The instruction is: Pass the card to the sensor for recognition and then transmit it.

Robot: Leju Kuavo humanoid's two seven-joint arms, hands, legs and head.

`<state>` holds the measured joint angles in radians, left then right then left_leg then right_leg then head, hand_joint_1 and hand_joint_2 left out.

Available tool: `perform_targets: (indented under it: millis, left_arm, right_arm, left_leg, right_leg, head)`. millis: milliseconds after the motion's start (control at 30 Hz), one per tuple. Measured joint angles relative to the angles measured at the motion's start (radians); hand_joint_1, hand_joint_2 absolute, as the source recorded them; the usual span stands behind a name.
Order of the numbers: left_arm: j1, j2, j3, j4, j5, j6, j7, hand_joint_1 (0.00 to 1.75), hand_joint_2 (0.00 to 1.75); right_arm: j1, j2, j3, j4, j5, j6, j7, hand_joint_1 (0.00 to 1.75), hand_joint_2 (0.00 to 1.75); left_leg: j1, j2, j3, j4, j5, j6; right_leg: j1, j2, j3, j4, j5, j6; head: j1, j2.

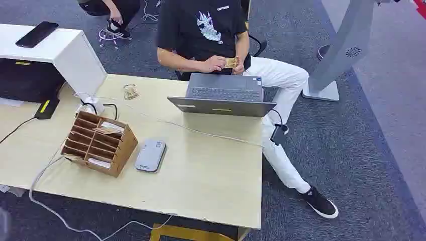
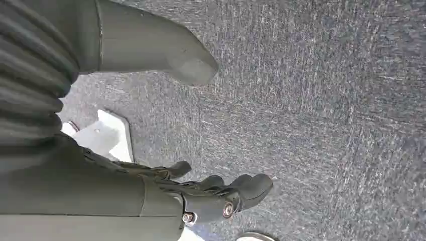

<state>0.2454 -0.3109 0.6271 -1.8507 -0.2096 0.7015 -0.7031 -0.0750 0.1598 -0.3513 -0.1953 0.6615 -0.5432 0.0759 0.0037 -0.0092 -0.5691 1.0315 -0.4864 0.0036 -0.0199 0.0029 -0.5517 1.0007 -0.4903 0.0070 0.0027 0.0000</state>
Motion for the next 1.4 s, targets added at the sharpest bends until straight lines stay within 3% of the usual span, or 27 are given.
perform_targets:
  millis: [133,200,333,400,500,700,1067,1167,1267,1400]
  left_arm:
    - [0.036,-0.01,-0.1,-0.114,-0.224,-0.001,0.0,0.0,1.75]
    - [0.053,-0.011,-0.139,-0.123,-0.303,-0.001,0.0,0.0,1.75]
    - [0.072,-0.012,-0.194,-0.125,-0.35,-0.003,0.011,0.0,1.75]
    - [0.079,0.007,-0.217,-0.123,-0.401,-0.071,0.091,0.0,1.75]
    - [0.097,0.07,-0.297,-0.109,-0.514,-0.192,0.255,0.0,1.75]
    - [0.105,0.129,-0.375,-0.097,-0.532,-0.2,0.278,0.0,1.75]
    - [0.109,0.163,-0.408,-0.093,-0.541,-0.215,0.29,0.0,1.75]
    - [0.109,0.199,-0.434,-0.088,-0.6,-0.239,0.34,0.0,1.75]
    - [0.095,0.25,-0.465,-0.077,-0.689,-0.243,0.427,0.0,1.75]
    - [0.052,0.365,-0.513,-0.059,-0.785,-0.253,0.561,0.0,1.75]
  right_arm:
    - [-0.004,0.0,0.0,-0.003,0.014,0.019,0.012,0.0,1.75]
    - [-0.006,0.001,0.0,-0.003,0.015,0.024,0.016,0.0,1.75]
    - [-0.005,0.001,-0.003,-0.003,0.014,0.026,0.019,0.0,1.75]
    - [-0.005,0.002,-0.005,-0.003,0.009,0.027,0.019,0.0,1.75]
    - [-0.002,0.002,-0.02,-0.003,-0.005,0.038,0.014,0.0,1.75]
    - [0.005,0.002,-0.03,-0.003,-0.005,0.039,0.012,0.0,1.75]
    - [0.006,0.002,-0.04,-0.003,-0.005,0.04,0.012,0.0,1.75]
    - [0.007,0.002,-0.042,-0.003,-0.005,0.05,0.018,0.0,1.75]
    - [0.006,0.001,-0.043,-0.003,-0.001,0.064,0.035,0.0,1.75]
    - [0.005,-0.002,-0.044,-0.003,0.01,0.079,0.043,0.0,1.75]
  left_leg:
    - [-0.001,0.0,0.0,0.0,0.001,0.001]
    - [-0.001,0.0,0.0,0.0,0.001,0.001]
    - [-0.001,0.0,0.0,0.0,0.001,0.001]
    - [-0.001,0.0,0.0,0.0,0.001,0.001]
    - [0.0,0.0,0.0,0.0,0.001,0.001]
    - [0.0,0.0,0.0,0.0,0.001,0.001]
    - [0.0,0.0,0.0,0.0,0.0,0.001]
    - [0.0,0.0,0.0,0.0,0.001,0.001]
    - [0.0,0.0,0.0,0.0,0.001,0.001]
    - [0.001,0.0,0.0,0.0,0.001,0.0]
  right_leg:
    - [0.0,-0.001,0.0,0.0,0.0,0.001]
    - [-0.001,0.0,0.0,0.0,0.0,0.001]
    - [0.0,-0.001,0.0,0.0,0.0,0.001]
    - [0.0,-0.001,0.0,0.0,0.0,0.001]
    - [0.0,0.0,0.0,0.0,0.0,0.001]
    - [0.0,0.0,0.0,0.0,0.0,0.001]
    - [0.0,0.0,0.0,0.0,0.0,0.001]
    - [0.0,0.0,0.0,0.0,0.0,0.001]
    - [0.0,0.0,-0.001,0.0,0.0,0.001]
    - [0.001,0.0,0.0,0.0,0.0,0.0]
  head:
    - [0.0,0.0]
    - [0.0,0.0]
    - [0.0,0.0]
    - [0.0,0.0]
    - [0.0,0.0]
    - [0.0,0.0]
    - [0.0,0.0]
    - [0.0,0.0]
    - [0.0,0.0]
    - [0.0,0.0]
